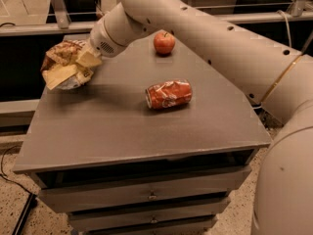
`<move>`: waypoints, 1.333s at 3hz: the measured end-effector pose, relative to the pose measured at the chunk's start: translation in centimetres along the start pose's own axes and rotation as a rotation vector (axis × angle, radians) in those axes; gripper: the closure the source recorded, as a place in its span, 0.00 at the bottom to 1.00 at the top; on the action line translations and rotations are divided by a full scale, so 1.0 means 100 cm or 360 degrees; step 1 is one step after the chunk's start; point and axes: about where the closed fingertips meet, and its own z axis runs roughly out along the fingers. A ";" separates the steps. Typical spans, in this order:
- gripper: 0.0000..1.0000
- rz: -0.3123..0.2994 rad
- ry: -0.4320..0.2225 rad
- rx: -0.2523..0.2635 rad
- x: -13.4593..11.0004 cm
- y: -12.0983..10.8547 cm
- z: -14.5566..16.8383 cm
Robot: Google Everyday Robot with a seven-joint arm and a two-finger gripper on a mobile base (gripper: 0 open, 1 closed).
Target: Pick brown chip bag
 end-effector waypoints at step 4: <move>1.00 -0.0301 -0.0394 0.0123 -0.031 -0.036 -0.076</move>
Offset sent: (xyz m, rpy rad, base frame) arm 0.0189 -0.0539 0.0962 0.2445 -0.2797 0.1505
